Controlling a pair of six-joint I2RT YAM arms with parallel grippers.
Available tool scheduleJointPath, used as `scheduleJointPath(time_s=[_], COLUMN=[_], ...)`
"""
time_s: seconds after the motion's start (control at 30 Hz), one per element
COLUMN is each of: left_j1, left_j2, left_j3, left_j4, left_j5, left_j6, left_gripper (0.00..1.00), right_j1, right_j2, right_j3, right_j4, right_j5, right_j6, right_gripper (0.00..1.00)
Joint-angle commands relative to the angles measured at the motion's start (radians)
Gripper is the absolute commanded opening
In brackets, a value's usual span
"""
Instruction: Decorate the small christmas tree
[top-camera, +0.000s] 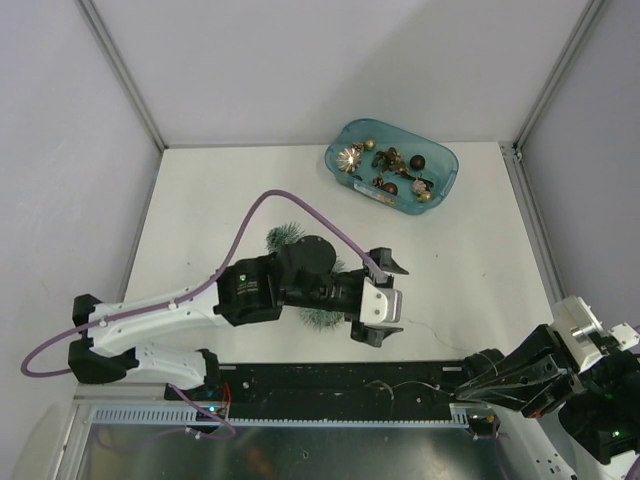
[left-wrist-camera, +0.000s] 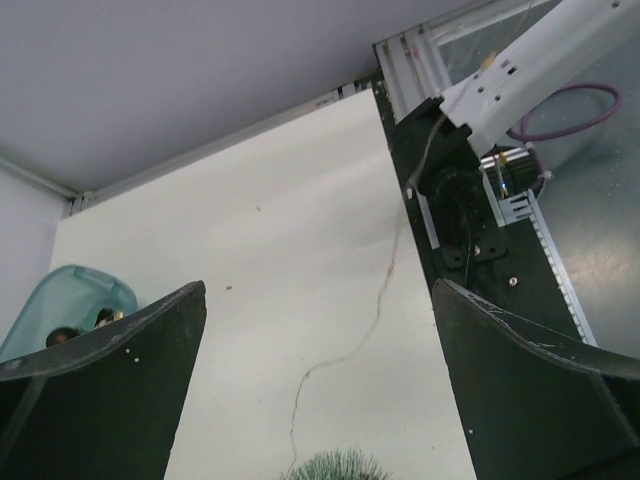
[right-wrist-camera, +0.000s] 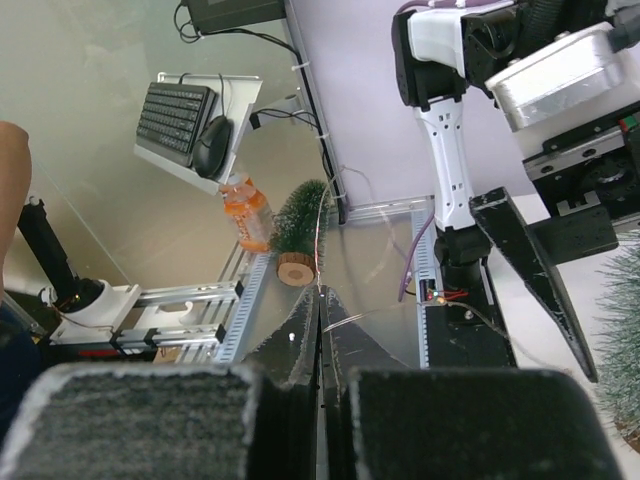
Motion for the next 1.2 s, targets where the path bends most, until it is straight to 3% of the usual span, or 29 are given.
scheduleJointPath(time_s=[0.0,0.47,0.53,0.6,0.67,0.77,0.87,1.17], left_j1=[-0.049,-0.079,-0.079,-0.080,-0.078,-0.079,-0.078,-0.079], left_j2=[0.021,0.123,0.119,0.103,0.078,0.027,-0.030,-0.200], left_j3=[0.004,0.061,0.053,0.040,0.028,0.007,-0.031,-0.159], left_j4=[0.094,0.121,0.120,0.118,0.108,0.066,0.023,-0.048], left_j5=[-0.033,0.078,0.094,0.119,0.138,0.163,0.191,0.230], left_j6=[0.018,-0.078,-0.082,-0.080,-0.085,-0.092,-0.100,-0.116], left_gripper=[1.00,1.00,0.92,0.78,0.54,0.31,0.25,0.21], right_j1=[0.012,0.071,0.077,0.085,0.100,0.136,0.184,0.273], right_j2=[-0.010,0.022,0.027,0.032,0.040,0.050,0.059,0.106], right_j3=[0.005,0.000,-0.004,-0.005,-0.007,-0.017,-0.034,-0.060], right_j4=[-0.004,-0.108,-0.102,-0.095,-0.089,-0.081,-0.080,-0.066], right_j5=[-0.023,0.022,0.024,0.030,0.043,0.070,0.109,0.192], right_j6=[-0.005,-0.133,-0.133,-0.137,-0.146,-0.165,-0.193,-0.251], right_gripper=[0.00,0.00,0.00,0.00,0.00,0.00,0.00,0.00])
